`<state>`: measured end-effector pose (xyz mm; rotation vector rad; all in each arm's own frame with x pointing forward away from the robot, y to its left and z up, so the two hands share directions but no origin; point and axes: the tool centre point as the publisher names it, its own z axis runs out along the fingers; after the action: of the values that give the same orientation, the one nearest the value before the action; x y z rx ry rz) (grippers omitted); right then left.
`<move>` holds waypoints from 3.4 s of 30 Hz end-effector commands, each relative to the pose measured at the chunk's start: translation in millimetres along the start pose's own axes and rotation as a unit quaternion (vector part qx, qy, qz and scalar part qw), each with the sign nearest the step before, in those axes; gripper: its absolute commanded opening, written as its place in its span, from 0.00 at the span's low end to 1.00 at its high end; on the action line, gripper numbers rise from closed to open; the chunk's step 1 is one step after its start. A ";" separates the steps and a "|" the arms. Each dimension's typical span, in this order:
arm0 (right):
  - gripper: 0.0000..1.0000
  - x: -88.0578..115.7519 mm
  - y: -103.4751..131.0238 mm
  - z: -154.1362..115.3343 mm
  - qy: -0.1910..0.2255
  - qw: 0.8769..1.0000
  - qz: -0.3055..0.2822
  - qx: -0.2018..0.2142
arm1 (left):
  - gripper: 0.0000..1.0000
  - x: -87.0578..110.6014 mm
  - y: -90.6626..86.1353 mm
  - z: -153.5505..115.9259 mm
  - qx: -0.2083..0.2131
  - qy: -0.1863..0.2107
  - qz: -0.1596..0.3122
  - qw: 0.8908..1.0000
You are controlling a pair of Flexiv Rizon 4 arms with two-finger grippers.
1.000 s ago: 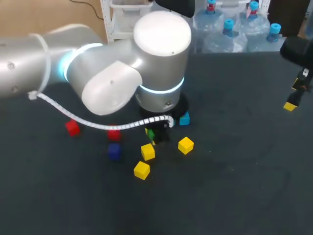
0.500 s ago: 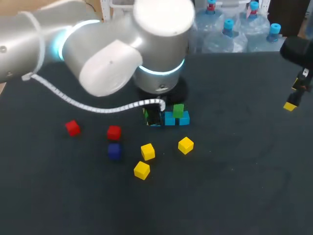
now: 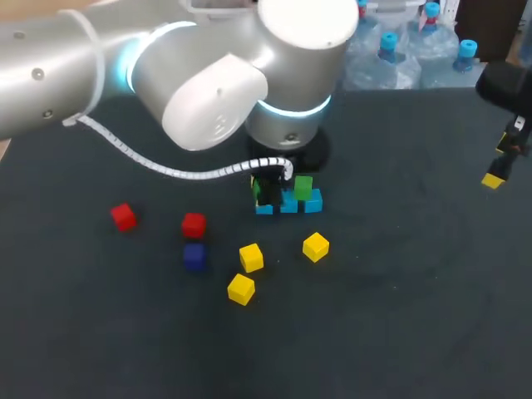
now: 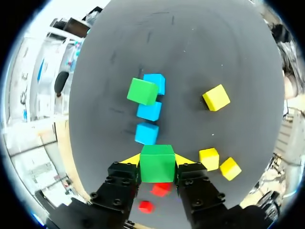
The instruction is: Place the blue cubes, place green cubes on the blue cubes, place the yellow cubes on the green cubes, then place the red cubes on the yellow cubes, and place purple cube on the red cubes.
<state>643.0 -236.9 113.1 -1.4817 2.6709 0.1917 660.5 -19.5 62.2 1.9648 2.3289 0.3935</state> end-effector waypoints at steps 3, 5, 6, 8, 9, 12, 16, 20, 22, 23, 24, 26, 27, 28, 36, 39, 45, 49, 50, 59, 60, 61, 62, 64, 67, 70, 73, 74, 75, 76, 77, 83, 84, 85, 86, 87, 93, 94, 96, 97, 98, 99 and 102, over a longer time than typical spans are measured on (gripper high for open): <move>1.00 0.0 -0.6 0.7 -0.001 1.000 0.000 0.000 | 0.00 -14.4 23.6 15.2 0.020 -0.008 0.032 0.999; 1.00 0.0 -0.6 0.7 -0.001 1.000 0.000 0.000 | 0.00 -18.3 26.4 17.9 0.024 -0.013 0.038 0.999; 1.00 0.0 -0.6 0.7 -0.001 1.000 0.000 0.000 | 0.00 -20.9 27.0 19.0 0.027 -0.012 0.041 0.999; 1.00 0.0 -0.6 0.7 -0.001 1.000 0.000 0.000 | 0.00 -25.9 26.6 20.8 0.033 -0.008 0.048 0.998; 1.00 0.0 -0.6 0.7 -0.001 1.000 0.000 0.000 | 0.00 -28.2 25.7 22.0 0.038 -0.008 0.051 0.998; 1.00 0.0 -0.6 0.7 -0.001 1.000 0.000 0.000 | 0.00 -33.3 22.7 27.0 0.050 -0.005 0.057 0.997; 1.00 0.0 -0.6 0.7 -0.001 1.000 0.000 0.000 | 0.00 -36.4 19.3 33.9 0.062 -0.007 0.057 0.996; 1.00 0.0 -0.6 0.7 -0.001 1.000 0.000 0.000 | 0.00 -38.6 17.7 36.5 0.065 -0.009 0.056 0.996; 1.00 0.0 -0.6 0.7 -0.001 1.000 0.000 0.000 | 0.00 -38.9 18.1 37.1 0.065 -0.010 0.056 0.996; 1.00 0.0 -0.6 0.7 -0.001 1.000 0.000 0.000 | 0.00 -38.9 18.7 37.1 0.065 -0.011 0.056 0.996; 1.00 0.0 -0.6 0.7 -0.001 1.000 0.000 0.000 | 0.00 -38.8 19.6 36.9 0.064 -0.011 0.055 0.996; 1.00 0.0 -0.6 0.7 -0.001 1.000 0.000 0.000 | 0.00 -38.5 21.2 36.9 0.064 -0.009 0.055 0.996; 1.00 0.0 -0.6 0.7 -0.001 1.000 0.000 0.000 | 0.00 -38.3 21.9 36.8 0.063 -0.009 0.055 0.996; 1.00 0.0 -0.6 0.7 -0.001 1.000 0.000 0.000 | 0.00 -38.2 22.4 36.9 0.064 -0.010 0.055 0.996; 1.00 0.0 -0.6 0.7 -0.001 1.000 0.000 0.000 | 0.00 -38.6 22.2 40.4 0.067 -0.017 0.056 0.996; 1.00 0.0 -0.6 0.7 -0.001 1.000 0.000 0.000 | 0.00 -37.3 20.7 41.8 0.069 -0.021 0.054 0.996; 1.00 0.0 -0.6 0.7 -0.001 1.000 0.000 0.000 | 0.00 -32.3 19.7 43.8 0.071 -0.025 0.048 0.996; 1.00 0.0 -0.6 0.7 -0.001 1.000 0.000 0.000 | 0.00 -32.2 20.6 44.8 0.073 -0.026 0.050 0.996; 1.00 0.0 -0.6 0.7 -0.001 1.000 0.000 0.000 | 0.00 -32.1 20.7 44.9 0.073 -0.026 0.051 0.996; 1.00 0.0 -0.6 0.7 -0.001 1.000 0.000 0.000 | 0.00 -32.8 21.4 47.7 0.081 -0.031 0.057 0.995; 1.00 0.0 -0.6 0.7 -0.001 1.000 0.000 0.000 | 0.00 -33.0 21.5 47.9 0.082 -0.031 0.057 0.995; 1.00 0.0 -0.6 0.7 -0.001 1.000 0.000 0.000 | 0.00 -33.2 21.6 48.0 0.083 -0.031 0.058 0.994; 1.00 0.0 -0.6 0.7 -0.001 1.000 0.000 0.000 | 0.00 -33.3 21.6 48.0 0.083 -0.031 0.058 0.994; 1.00 0.0 -0.6 0.7 -0.001 1.000 0.000 0.000 | 0.00 -33.4 21.8 48.1 0.085 -0.031 0.059 0.994; 1.00 0.0 -0.6 0.7 -0.001 1.000 0.000 0.000 | 0.00 -33.7 22.7 48.4 0.087 -0.030 0.059 0.994; 1.00 0.0 -0.6 0.7 -0.001 1.000 0.000 0.000 | 0.00 -33.9 24.0 48.6 0.088 -0.030 0.060 0.994; 1.00 0.0 -0.6 0.7 -0.001 1.000 0.000 0.000 | 0.00 -34.3 25.0 48.9 0.090 -0.029 0.061 0.994; 1.00 0.0 -0.6 0.7 -0.001 1.000 0.000 0.000 | 0.00 -34.3 25.1 49.0 0.091 -0.029 0.061 0.994; 1.00 0.0 -0.6 0.7 -0.001 1.000 0.000 0.000 | 0.00 -34.6 25.2 49.1 0.091 -0.030 0.061 0.994; 1.00 0.0 -0.6 0.7 -0.001 1.000 0.000 0.000 | 0.00 -35.1 25.3 49.2 0.092 -0.030 0.061 0.993; 1.00 0.0 -0.6 0.7 -0.001 1.000 0.000 0.000 | 0.00 -35.7 25.3 49.3 0.092 -0.031 0.061 0.993; 1.00 0.0 -0.6 0.7 -0.001 1.000 0.000 0.000 | 0.00 -36.8 25.0 49.2 0.096 -0.032 0.062 0.993; 1.00 0.0 -0.6 0.7 -0.001 1.000 0.000 0.000 | 0.00 -36.7 24.5 49.1 0.096 -0.032 0.062 0.993; 1.00 0.0 -0.6 0.7 -0.001 1.000 0.000 0.000 | 0.00 -36.5 24.0 49.2 0.097 -0.031 0.062 0.993; 1.00 0.0 -0.6 0.7 -0.001 1.000 0.000 0.000 | 0.00 -36.1 23.4 49.6 0.098 -0.031 0.061 0.993; 1.00 0.0 -0.6 0.7 -0.001 1.000 0.000 0.000 | 0.00 -35.6 22.9 49.9 0.098 -0.031 0.060 0.993; 1.00 0.0 -0.6 0.7 -0.001 1.000 0.000 0.000 | 0.00 -34.5 22.0 50.7 0.100 -0.032 0.057 0.993; 1.00 0.0 -0.6 0.7 -0.001 1.000 0.000 0.000 | 0.00 -34.4 22.0 50.7 0.100 -0.032 0.056 0.993; 1.00 0.0 -0.6 0.7 -0.001 1.000 0.000 0.000 | 0.00 -34.2 22.2 50.9 0.100 -0.032 0.057 0.993; 1.00 0.0 -0.6 0.7 -0.001 1.000 0.000 0.000 | 0.00 -34.2 22.2 51.0 0.100 -0.032 0.056 0.993; 1.00 0.0 -0.6 0.7 -0.001 1.000 0.000 0.000 | 0.00 -34.1 22.3 51.2 0.100 -0.032 0.056 0.993; 1.00 0.0 -0.6 0.7 -0.001 1.000 0.000 0.000 | 0.00 -34.1 22.4 51.6 0.100 -0.033 0.056 0.993; 1.00 0.0 -0.6 0.7 -0.001 1.000 0.000 0.000 | 0.00 -34.0 22.2 53.3 0.101 -0.034 0.056 0.993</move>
<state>643.0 -236.9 113.1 -1.4817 2.6709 0.1917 697.0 -41.5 14.3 2.1630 2.3044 0.1024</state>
